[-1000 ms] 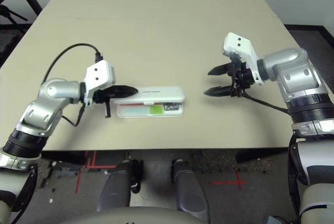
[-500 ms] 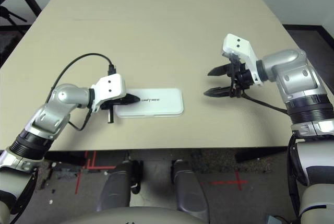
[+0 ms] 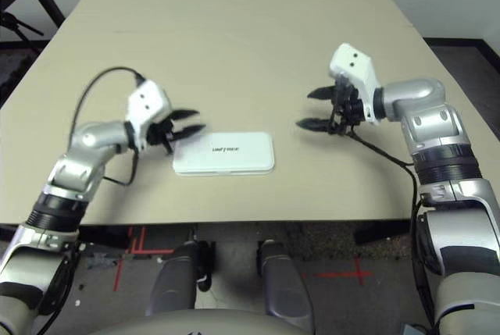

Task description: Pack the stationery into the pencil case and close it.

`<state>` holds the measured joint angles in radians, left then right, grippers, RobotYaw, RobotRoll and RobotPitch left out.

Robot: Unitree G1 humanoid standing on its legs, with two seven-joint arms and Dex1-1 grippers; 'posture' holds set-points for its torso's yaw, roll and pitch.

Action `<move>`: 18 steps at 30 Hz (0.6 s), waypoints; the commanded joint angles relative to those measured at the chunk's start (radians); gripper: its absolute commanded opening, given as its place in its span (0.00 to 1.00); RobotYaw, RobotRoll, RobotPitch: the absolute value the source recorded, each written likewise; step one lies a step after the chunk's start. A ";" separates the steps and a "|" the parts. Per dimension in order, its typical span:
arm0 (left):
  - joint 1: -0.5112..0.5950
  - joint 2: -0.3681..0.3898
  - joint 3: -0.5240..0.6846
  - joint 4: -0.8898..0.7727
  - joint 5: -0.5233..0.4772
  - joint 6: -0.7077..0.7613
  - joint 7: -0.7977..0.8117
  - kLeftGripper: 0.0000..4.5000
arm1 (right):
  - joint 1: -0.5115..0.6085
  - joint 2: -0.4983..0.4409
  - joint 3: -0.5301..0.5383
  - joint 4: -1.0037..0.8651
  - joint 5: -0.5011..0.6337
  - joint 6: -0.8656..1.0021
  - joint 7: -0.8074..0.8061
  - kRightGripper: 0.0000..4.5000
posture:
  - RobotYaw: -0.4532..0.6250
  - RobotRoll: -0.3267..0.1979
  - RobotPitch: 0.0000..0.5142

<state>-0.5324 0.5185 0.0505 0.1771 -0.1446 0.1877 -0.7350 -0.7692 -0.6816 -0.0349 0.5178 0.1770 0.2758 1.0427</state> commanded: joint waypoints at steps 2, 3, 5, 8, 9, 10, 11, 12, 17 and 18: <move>-0.054 -0.027 0.146 0.127 -0.041 -0.045 0.170 0.99 | -0.014 0.068 -0.108 0.097 0.012 -0.095 -0.224 1.00 | 0.44 0.62 0.31; -0.065 -0.032 0.168 0.147 -0.044 -0.051 0.203 0.99 | -0.016 0.077 -0.120 0.116 0.006 -0.108 -0.263 1.00 | 0.44 0.62 0.31; -0.086 -0.051 0.242 0.218 -0.045 -0.081 0.328 0.99 | -0.010 0.109 -0.165 0.185 -0.008 -0.165 -0.421 1.00 | 0.44 0.62 0.30; -0.090 -0.061 0.289 0.287 -0.043 -0.127 0.416 0.99 | -0.006 0.131 -0.201 0.261 -0.017 -0.240 -0.562 1.00 | 0.43 0.62 0.30; -0.090 -0.063 0.295 0.305 -0.039 -0.144 0.435 0.99 | -0.008 0.133 -0.207 0.283 -0.020 -0.261 -0.595 1.00 | 0.43 0.62 0.30; -0.088 -0.064 0.305 0.323 -0.036 -0.160 0.459 0.99 | -0.009 0.136 -0.217 0.310 -0.023 -0.283 -0.639 1.00 | 0.43 0.62 0.30; -0.085 -0.066 0.316 0.340 -0.031 -0.178 0.491 0.99 | -0.008 0.140 -0.229 0.336 -0.025 -0.305 -0.689 1.00 | 0.43 0.62 0.31; -0.081 -0.065 0.324 0.355 -0.026 -0.196 0.517 0.99 | -0.006 0.143 -0.239 0.359 -0.027 -0.327 -0.732 1.00 | 0.43 0.62 0.31; -0.072 -0.066 0.335 0.398 -0.014 -0.248 0.606 0.99 | -0.002 0.140 -0.272 0.441 -0.024 -0.401 -0.851 1.00 | 0.42 0.62 0.32; -0.071 -0.066 0.334 0.403 -0.013 -0.253 0.616 0.99 | 0.000 0.138 -0.277 0.452 -0.023 -0.410 -0.864 1.00 | 0.42 0.62 0.32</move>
<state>-0.6178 0.4543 0.3764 0.5579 -0.1655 -0.0496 -0.1423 -0.7779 -0.5386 -0.2921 0.9436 0.1548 -0.1074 0.2092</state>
